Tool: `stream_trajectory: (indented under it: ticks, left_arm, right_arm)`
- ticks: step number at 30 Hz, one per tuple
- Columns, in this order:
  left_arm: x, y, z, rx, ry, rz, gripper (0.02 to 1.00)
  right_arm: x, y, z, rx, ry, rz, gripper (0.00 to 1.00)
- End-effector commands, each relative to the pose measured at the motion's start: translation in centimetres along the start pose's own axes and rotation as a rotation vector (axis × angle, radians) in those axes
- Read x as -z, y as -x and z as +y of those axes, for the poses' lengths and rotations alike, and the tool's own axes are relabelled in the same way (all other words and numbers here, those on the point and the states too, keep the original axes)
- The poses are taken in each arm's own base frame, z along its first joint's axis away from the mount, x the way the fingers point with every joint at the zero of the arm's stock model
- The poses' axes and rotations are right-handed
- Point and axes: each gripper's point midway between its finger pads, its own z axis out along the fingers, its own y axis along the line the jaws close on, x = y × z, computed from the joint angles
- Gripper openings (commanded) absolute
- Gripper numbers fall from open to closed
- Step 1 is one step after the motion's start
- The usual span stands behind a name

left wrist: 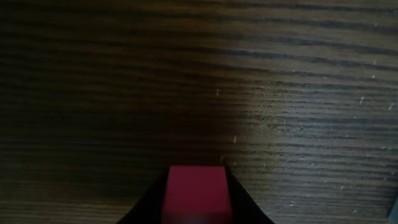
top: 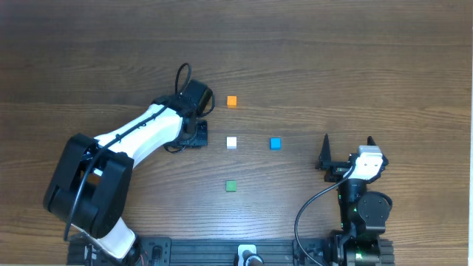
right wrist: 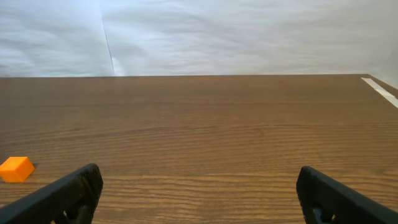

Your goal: Stack Cubes

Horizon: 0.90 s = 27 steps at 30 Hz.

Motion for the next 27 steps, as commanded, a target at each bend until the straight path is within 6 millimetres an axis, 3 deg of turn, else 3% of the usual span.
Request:
stream_trajectory:
  ticks: [1,7,14,19,27]
  left_arm:
    - [0.7,-0.1,-0.4,0.028,-0.041,-0.006,0.084]
    - [4.5,-0.2,-2.7,0.073,-0.088,-0.066,0.040]
    - [9.0,-0.1,-7.9,0.083,-0.104,-0.121,0.038]
    - [8.8,-0.3,-10.9,0.061,-0.118,-0.120,0.040]
    - [7.0,-0.2,-11.4,0.054,-0.088,-0.087,0.038]
  right_arm:
    - [0.0,-0.2,0.1,0.001,0.008,-0.002,0.991]
    - [0.0,-0.2,0.1,0.001,0.008,-0.002,0.991]
    - [0.0,-0.2,0.1,0.001,0.008,-0.002,0.993]
    - [0.0,-0.2,0.1,0.001,0.008,-0.001,0.991]
    - [0.0,-0.2,0.1,0.001,0.008,-0.002,0.991]
